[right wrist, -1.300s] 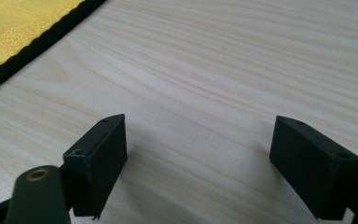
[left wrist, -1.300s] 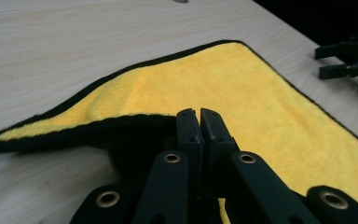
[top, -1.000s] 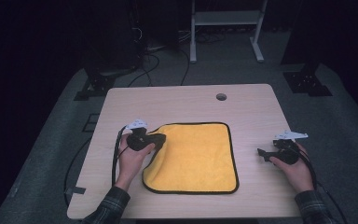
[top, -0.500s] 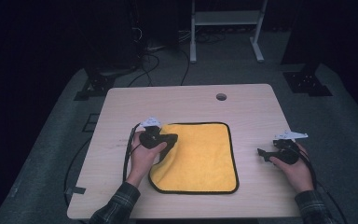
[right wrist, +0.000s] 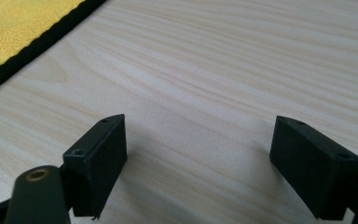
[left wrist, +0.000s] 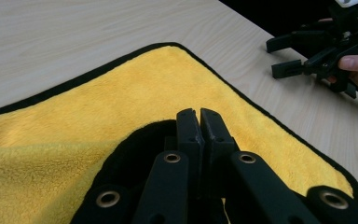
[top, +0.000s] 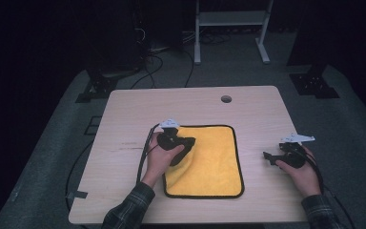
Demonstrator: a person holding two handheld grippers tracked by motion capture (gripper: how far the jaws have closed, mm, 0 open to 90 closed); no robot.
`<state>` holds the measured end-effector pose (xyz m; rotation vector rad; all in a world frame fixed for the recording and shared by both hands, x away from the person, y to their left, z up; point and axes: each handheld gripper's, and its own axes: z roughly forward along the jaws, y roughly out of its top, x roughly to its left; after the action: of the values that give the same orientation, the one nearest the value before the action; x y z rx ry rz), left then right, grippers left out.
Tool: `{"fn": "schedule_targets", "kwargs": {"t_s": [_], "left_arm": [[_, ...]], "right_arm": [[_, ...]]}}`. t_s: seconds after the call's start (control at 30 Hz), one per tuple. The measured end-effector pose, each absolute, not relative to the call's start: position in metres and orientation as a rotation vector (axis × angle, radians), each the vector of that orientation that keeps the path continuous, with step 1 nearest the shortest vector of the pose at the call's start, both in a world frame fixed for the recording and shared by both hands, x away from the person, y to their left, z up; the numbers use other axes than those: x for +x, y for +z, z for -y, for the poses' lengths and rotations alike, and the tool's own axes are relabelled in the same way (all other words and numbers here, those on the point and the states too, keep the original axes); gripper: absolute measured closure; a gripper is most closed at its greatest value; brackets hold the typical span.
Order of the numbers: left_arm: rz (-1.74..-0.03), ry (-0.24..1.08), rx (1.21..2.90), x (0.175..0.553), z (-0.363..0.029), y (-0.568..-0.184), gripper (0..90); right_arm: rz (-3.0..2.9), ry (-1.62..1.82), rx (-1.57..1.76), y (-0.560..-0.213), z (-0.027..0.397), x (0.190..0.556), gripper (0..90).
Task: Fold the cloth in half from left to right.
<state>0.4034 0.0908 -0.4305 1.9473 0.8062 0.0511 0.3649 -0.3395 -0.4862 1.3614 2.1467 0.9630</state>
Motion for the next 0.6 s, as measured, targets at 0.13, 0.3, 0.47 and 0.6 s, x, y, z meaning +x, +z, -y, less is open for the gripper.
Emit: {"fn": "schedule_targets", "kwargs": {"t_s": [0.13,0.3,0.47,0.6], "left_arm": [[-0.788,0.039,1.950,0.406,-0.081,-0.430,87.8],[-0.765,0.015,1.954,0.409,-0.065,-0.431,87.9],[-0.742,-0.008,1.969,0.412,-0.049,-0.434,87.8],[-0.725,-0.024,1.990,0.414,-0.034,-0.438,87.8]], "right_arm": [[-2.147,0.963,1.361,-0.486,0.339,0.365,17.6],[-2.147,0.963,1.361,-0.486,0.339,0.365,17.6],[-2.147,0.963,1.361,-0.486,0.339,0.365,17.6],[-2.147,0.963,1.361,-0.486,0.339,0.365,17.6]]}}
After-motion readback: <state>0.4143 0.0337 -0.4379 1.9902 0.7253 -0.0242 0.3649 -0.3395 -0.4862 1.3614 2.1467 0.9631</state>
